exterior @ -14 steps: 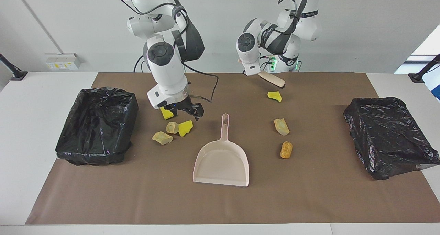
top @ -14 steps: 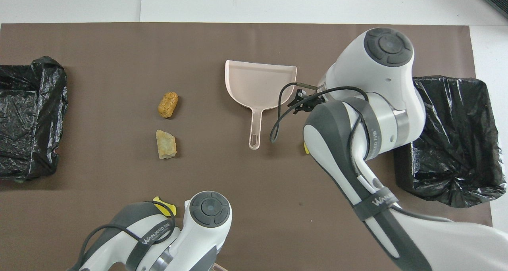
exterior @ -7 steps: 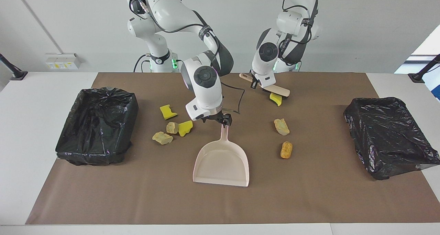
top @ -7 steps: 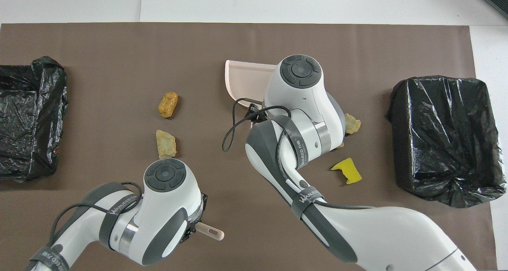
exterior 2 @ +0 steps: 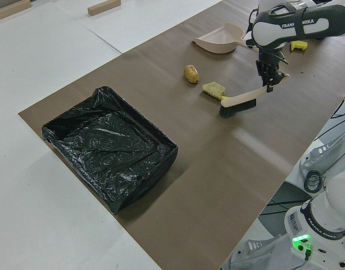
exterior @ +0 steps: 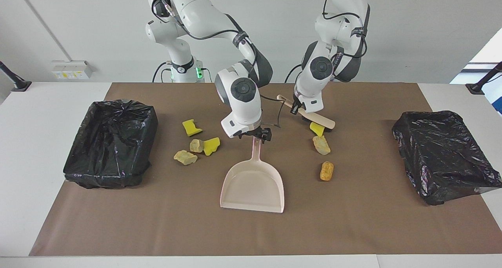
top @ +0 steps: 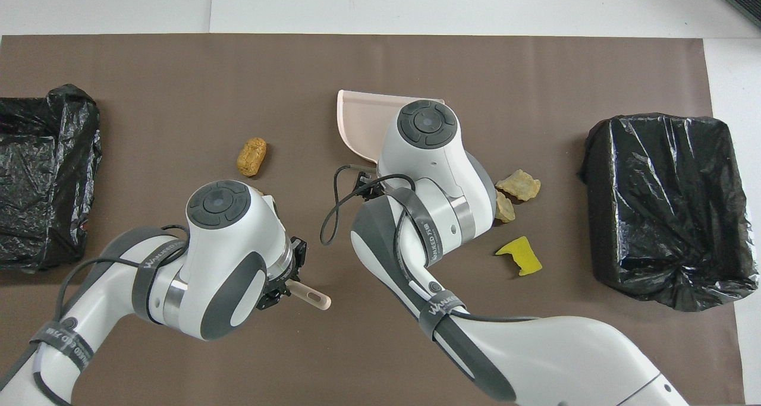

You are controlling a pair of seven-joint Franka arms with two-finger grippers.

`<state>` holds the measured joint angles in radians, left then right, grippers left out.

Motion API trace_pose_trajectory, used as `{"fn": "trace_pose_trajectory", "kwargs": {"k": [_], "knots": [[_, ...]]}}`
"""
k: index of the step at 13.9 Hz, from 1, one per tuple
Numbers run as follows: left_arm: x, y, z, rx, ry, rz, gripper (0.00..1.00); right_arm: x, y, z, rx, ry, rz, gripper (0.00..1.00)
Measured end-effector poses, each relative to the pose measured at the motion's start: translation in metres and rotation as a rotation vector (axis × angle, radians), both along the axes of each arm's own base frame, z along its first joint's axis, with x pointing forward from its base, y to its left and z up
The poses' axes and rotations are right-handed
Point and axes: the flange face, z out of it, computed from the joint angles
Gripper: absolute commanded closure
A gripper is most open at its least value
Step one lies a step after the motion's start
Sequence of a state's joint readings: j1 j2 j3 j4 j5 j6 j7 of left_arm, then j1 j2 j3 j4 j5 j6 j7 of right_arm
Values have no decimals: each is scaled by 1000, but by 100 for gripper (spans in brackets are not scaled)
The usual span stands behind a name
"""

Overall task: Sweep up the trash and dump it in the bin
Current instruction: 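Grasp the brush with the left gripper while the right gripper lifts the dustpan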

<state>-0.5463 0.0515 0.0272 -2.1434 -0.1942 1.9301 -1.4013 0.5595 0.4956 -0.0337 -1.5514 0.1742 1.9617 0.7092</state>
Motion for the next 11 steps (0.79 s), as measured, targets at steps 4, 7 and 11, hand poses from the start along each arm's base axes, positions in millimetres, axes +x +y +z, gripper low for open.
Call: {"fn": "trace_pose_trajectory", "kwargs": {"k": [4,7,11], "knots": [[26,18,8,-29,-17,-147,100,-1,-3,-7,1,-2,22,37],[30,40,21,-73,18,-273,100,-1,-3,-8,1,-3,26,100],[31,75,38,-146,48,-444,100,-1,-4,-8,0,-2,25,100]]}}
